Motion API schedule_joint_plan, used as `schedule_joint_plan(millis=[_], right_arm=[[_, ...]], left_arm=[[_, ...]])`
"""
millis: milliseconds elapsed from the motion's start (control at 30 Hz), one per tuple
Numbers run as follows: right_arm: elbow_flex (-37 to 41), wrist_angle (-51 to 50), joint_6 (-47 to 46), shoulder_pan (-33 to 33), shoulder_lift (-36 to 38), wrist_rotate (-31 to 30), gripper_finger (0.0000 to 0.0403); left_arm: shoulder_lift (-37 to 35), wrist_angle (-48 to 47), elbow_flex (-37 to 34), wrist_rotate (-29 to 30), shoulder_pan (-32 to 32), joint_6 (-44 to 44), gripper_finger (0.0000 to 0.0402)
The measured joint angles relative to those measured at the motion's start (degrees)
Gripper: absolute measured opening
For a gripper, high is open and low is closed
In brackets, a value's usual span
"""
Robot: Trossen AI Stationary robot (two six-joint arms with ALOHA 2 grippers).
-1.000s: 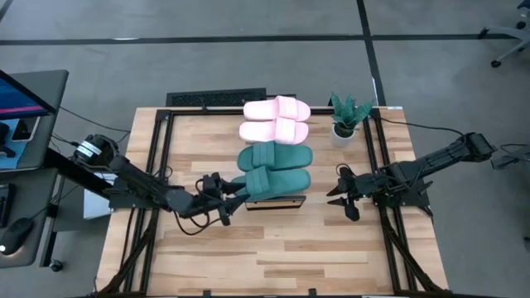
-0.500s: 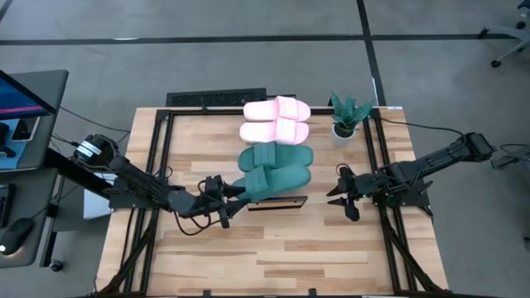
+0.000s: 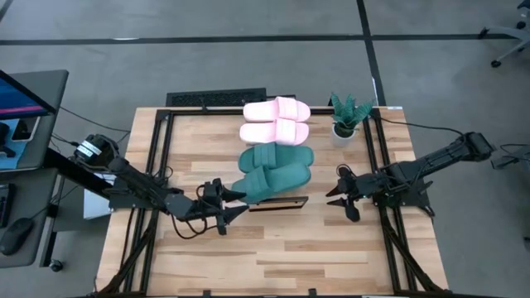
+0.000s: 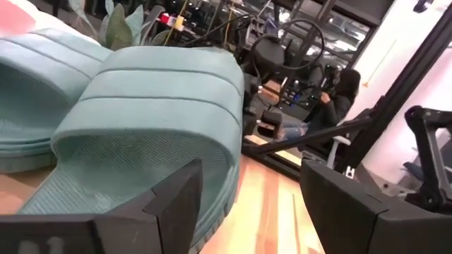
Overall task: Pick and place slides into the shelf
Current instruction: Adjust the slides on the shelf
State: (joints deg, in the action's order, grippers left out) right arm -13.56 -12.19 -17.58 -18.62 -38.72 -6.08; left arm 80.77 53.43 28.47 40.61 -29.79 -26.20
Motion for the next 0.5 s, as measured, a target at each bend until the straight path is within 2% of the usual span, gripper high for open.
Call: schedule_joint_plan(millis=[200,367,500], right_arm=[[0.0,1.4,-0.1,-2.8,0.0,0.0,0.0129],[0.0,1.4,-0.5,-4.1,0.0,0.0,0.0129],[0.0,1.1,-1.9,-4.2,0.0,0.0,0.0129]], left_arm=[[0.0,7.0,-4.5,0.8,-1.5,0.0,0.0226],[0.0,16.6,-7.3,0.6,-2.8,6.3,0.0226],[0.0,17.6,-7.5,0.3,-3.1,8.2,0.0226]])
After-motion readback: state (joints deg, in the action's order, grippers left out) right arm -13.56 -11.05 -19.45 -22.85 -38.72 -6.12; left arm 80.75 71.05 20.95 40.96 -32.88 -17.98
